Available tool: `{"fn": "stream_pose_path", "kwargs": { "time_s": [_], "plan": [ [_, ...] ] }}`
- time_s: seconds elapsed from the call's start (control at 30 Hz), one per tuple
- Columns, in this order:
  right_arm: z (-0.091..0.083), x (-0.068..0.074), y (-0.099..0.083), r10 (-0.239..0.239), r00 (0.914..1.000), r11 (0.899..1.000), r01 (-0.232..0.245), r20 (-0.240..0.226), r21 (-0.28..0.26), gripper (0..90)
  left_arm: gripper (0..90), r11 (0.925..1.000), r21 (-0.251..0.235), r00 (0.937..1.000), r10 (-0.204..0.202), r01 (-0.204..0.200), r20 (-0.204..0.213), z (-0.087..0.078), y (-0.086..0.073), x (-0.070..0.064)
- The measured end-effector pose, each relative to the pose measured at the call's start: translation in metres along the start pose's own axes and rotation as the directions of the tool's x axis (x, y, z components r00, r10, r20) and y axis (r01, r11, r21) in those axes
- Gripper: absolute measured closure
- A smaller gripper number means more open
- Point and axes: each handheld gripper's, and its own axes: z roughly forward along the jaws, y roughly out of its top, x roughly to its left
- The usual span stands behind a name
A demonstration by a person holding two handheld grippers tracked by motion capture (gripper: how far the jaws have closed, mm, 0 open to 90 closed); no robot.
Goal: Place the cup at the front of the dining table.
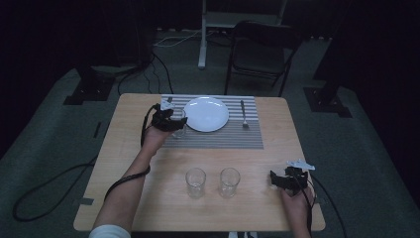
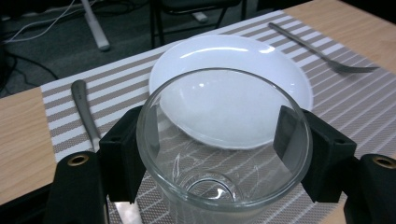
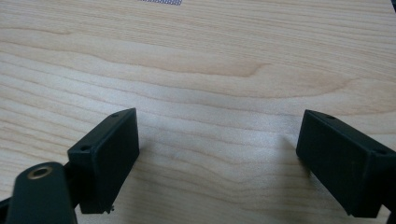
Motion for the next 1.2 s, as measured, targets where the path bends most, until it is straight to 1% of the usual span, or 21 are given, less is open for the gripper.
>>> {"fn": "stream_pose_path", "kwargs": {
  "time_s": [0.03,0.17,0.33,0.4,0.5,0.6,0.7,0.73,0.77,0.8,0.83,0.87,0.9,0.97,1.0,1.03,1.07,1.1,1.13,1.17,1.2],
  "plan": [
    [0.0,0.0,0.0,0.0,1.0,1.0,0.0,0.0,0.0,12.9,28.9,1.0,-0.004,0.9999,-0.009,0.009,-0.009,0.002,0.0,0.001],
    [0.0,0.0,0.0,0.0,1.0,1.0,0.0,0.0,0.0,12.9,28.9,0.9998,0.004,0.9997,-0.021,0.021,-0.015,0.009,-0.001,0.005],
    [0.0,0.0,0.0,0.0,1.0,1.0,0.0,0.0,0.0,13.0,28.9,0.9997,0.022,0.9995,-0.012,0.013,-0.029,0.015,-0.005,0.008],
    [0.0,0.0,0.0,0.0,1.0,1.0,0.0,0.0,0.0,13.0,28.9,0.9995,0.028,0.9999,-0.01,0.011,-0.013,0.017,-0.008,0.01],
    [0.0,0.0,0.0,0.0,1.0,1.0,0.0,0.0,0.0,13.0,28.8,0.9996,0.016,0.9997,-0.021,0.021,-0.009,0.016,-0.01,0.012],
    [0.0,0.0,0.0,0.001,1.0,1.0,-0.001,0.0,0.0,13.0,28.7,0.9997,0.025,0.9999,-0.007,0.007,-0.011,0.016,-0.01,0.01],
    [0.0,0.0,0.0,0.002,1.0,1.0,-0.002,0.001,-0.001,13.3,28.0,0.9991,0.042,1.0,-0.005,0.005,0.006,0.014,-0.01,0.011],
    [0.0,0.0,0.0,0.002,1.0,1.0,-0.002,0.001,-0.001,13.3,23.7,0.999,0.043,0.9995,-0.013,0.012,0.029,0.012,-0.009,0.013],
    [0.0,0.0,0.0,0.002,1.0,1.0,-0.002,0.001,-0.001,13.3,19.9,0.999,0.043,0.9995,-0.013,0.012,0.029,0.012,-0.009,0.013],
    [0.0,0.0,0.0,0.002,1.0,1.0,-0.002,0.001,-0.001,13.3,19.9,0.9985,0.053,0.9993,-0.015,0.013,0.034,0.011,-0.009,0.013],
    [0.0,0.0,0.0,0.002,1.0,1.0,-0.002,0.001,-0.001,13.3,19.6,0.9983,0.058,0.9997,-0.01,0.008,0.024,0.01,-0.009,0.012],
    [0.0,0.0,0.0,0.002,1.0,1.0,-0.002,0.001,-0.001,13.3,18.6,0.9987,0.051,0.9996,-0.005,0.004,0.028,0.009,-0.01,0.012],
    [0.0,0.0,0.0,0.003,1.0,1.0,-0.003,0.001,-0.001,13.3,11.0,0.9984,0.055,0.9992,-0.014,0.012,0.036,0.008,-0.01,0.012],
    [0.0,0.0,0.0,0.002,1.0,1.0,-0.002,0.001,-0.001,13.3,9.4,0.998,0.061,0.9982,-0.019,0.015,0.057,0.007,-0.012,0.013],
    [0.0,0.0,0.0,0.002,1.0,1.0,-0.002,0.001,-0.001,13.3,3.3,0.9959,0.088,0.9982,-0.025,0.02,0.054,0.008,-0.013,0.013],
    [0.0,0.0,0.0,0.003,1.0,1.0,-0.003,0.001,-0.001,13.3,0.1,0.9955,0.093,0.9972,-0.027,0.02,0.07,0.008,-0.014,0.013],
    [0.0,0.0,0.0,0.003,1.0,1.0,-0.003,0.002,-0.001,13.3,0.1,0.995,0.099,0.9961,-0.021,0.013,0.085,0.007,-0.015,0.012],
    [0.0,0.0,0.0,0.003,1.0,1.0,-0.003,0.001,-0.001,13.3,0.1,0.9952,0.098,0.9969,-0.014,0.006,0.077,0.006,-0.017,0.011],
    [0.0,0.0,0.0,0.002,1.0,1.0,-0.002,0.002,-0.001,13.3,0.1,0.9954,0.095,0.9965,-0.013,0.005,0.083,0.005,-0.018,0.01],
    [0.0,0.0,0.0,0.002,1.0,1.0,-0.002,0.002,-0.001,13.3,0.1,0.9952,0.097,0.9948,-0.017,0.007,0.1,0.005,-0.02,0.01],
    [0.0,0.0,0.0,0.003,1.0,1.0,-0.003,0.001,-0.001,13.3,0.1,0.995,0.099,0.9954,-0.004,-0.006,0.095,0.004,-0.021,0.009]
  ]
}}
